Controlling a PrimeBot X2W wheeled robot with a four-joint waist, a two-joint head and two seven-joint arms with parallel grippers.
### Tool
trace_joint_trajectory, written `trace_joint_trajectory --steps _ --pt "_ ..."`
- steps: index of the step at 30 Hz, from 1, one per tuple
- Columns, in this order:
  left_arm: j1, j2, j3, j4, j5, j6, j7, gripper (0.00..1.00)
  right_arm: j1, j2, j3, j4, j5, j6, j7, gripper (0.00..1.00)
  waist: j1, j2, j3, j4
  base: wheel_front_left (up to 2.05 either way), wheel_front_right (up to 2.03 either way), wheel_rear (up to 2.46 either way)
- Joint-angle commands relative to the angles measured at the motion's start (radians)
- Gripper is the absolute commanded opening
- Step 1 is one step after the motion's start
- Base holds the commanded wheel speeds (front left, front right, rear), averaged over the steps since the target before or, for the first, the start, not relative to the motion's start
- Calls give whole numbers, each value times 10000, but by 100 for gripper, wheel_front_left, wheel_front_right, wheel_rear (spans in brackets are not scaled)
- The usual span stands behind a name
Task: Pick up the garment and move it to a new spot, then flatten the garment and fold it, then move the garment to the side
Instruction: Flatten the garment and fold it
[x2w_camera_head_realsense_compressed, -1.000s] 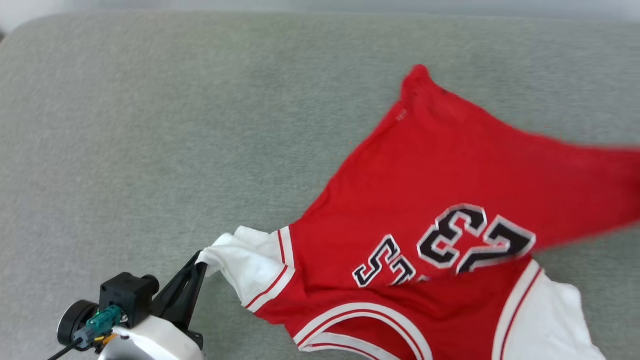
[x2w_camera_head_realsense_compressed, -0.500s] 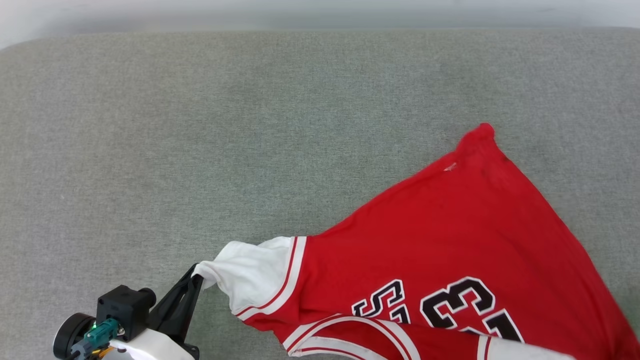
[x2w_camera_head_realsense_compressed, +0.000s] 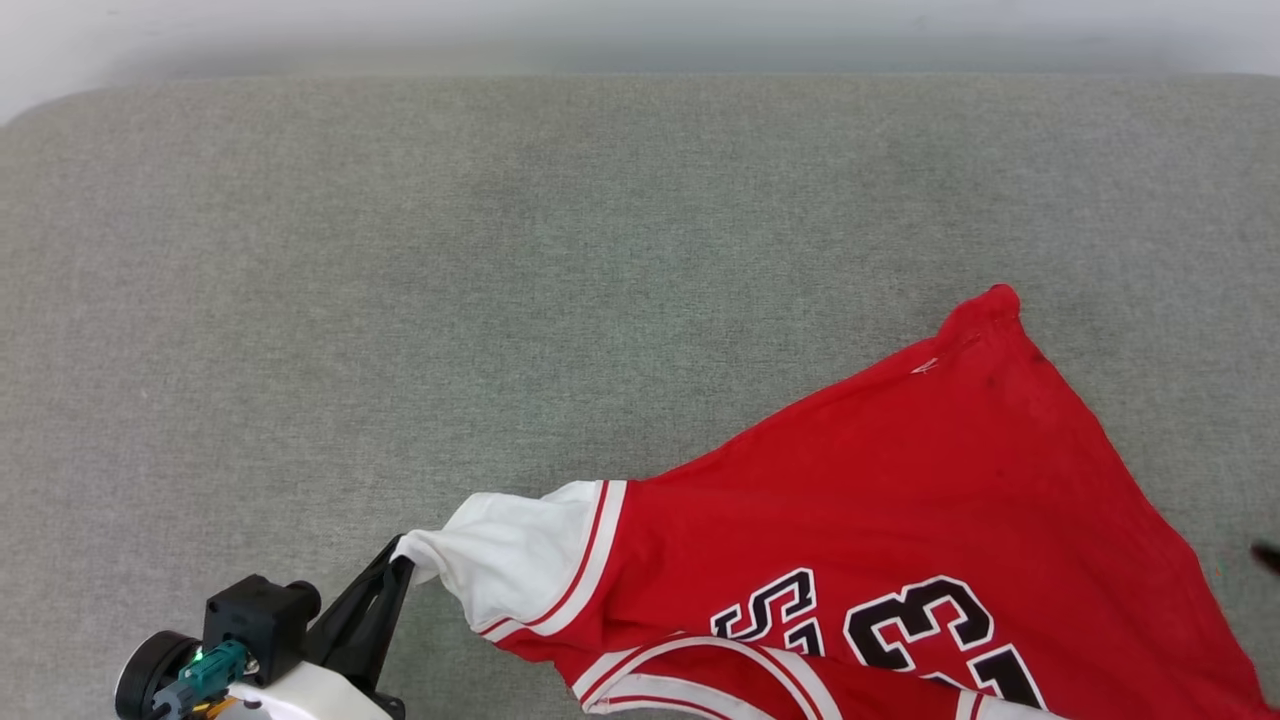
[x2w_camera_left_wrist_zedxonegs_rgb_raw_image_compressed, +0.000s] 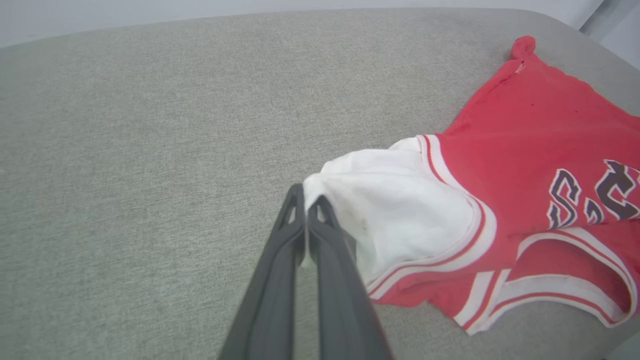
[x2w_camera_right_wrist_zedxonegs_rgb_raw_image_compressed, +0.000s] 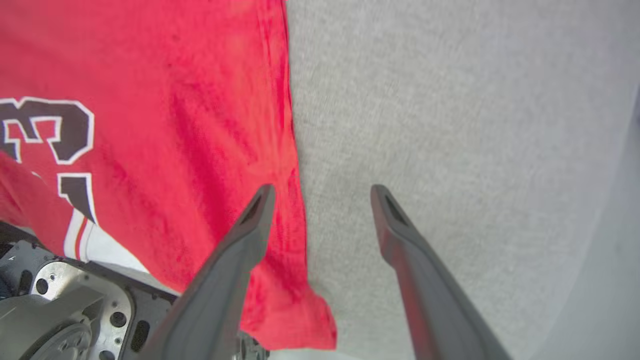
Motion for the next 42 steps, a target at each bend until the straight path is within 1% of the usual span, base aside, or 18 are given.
trace_joint_trajectory --steps 1,3,5,7,9,13,17,20,24,27,30,33,34,35,40,42 --pt "-61 -37 6 -12 98 -5 25 0 -409 -210 -188 -277 -76 -7 175 100 1 -1 45 54 0 0 0" --pt "-215 -78 -19 -60 157 -42 60 0 -1065 -556 -384 -623 -211 -9 502 100 1 -1 157 160 0 0 0" --pt "-356 -127 -58 -65 257 -113 126 0 -1853 -718 -322 -911 -270 -7 868 100 1 -1 298 270 0 0 0" --pt "-561 -205 -105 -71 381 -192 168 0 -2728 -753 -81 -1033 -252 -7 1281 100 1 -1 477 429 0 0 0" --pt "-773 -304 -144 -38 490 -263 230 0 -3684 -729 403 -996 -375 -7 1778 100 1 -1 676 586 0 0 0" --pt "-1149 -560 -251 48 707 -426 329 0 -5485 -178 1616 -638 -844 -7 2868 100 1 -1 1103 932 0 0 0" --pt "-1484 -829 -327 171 855 -583 367 0 -7055 508 2719 246 -1296 -9 3776 100 1 -1 1525 1256 0 0 0" --pt "-1741 -1020 -365 262 969 -721 390 0 -7879 866 3267 1144 -1549 -9 3905 100 1 -1 1878 1507 0 0 0" --pt "-1990 -1240 -404 423 1056 -840 368 0 -8461 1358 3683 2181 -1657 -7 3631 100 1 -1 2249 1724 0 0 0" --pt "-2138 -1393 -416 531 1116 -929 336 0 -8494 1667 3946 2844 -1689 -9 3370 100 1 -1 2443 1784 0 0 0" --pt "-2234 -1481 -474 683 1160 -1000 341 0 -8152 1836 4563 3367 -1620 -7 3304 100 1 -1 2510 1806 0 0 0" --pt "-2307 -1566 -484 796 1170 -1061 342 0 -7998 1982 4947 3628 -1435 -3 3004 100 1 -1 2456 1755 0 0 0" --pt "-2287 -1570 -493 835 1154 -1076 341 0 -8063 2039 4959 3649 -1410 -1 2777 47 1 -1 2401 1715 0 0 0" --pt "-2266 -1573 -491 886 1130 -1088 339 0 -8175 2034 4998 3663 -1443 -3 2559 0 1 -1 2309 1671 0 0 0" --pt "-2226 -1460 -447 1087 1112 -1137 284 0 -8849 1863 4903 3539 -1303 -9 1225 0 1 -1 1608 1393 0 0 0" --pt "-2386 -1365 -440 1117 1219 -1155 341 0 -8897 1848 4930 3442 -1208 -9 718 0 1 -1 1247 1277 0 0 0"
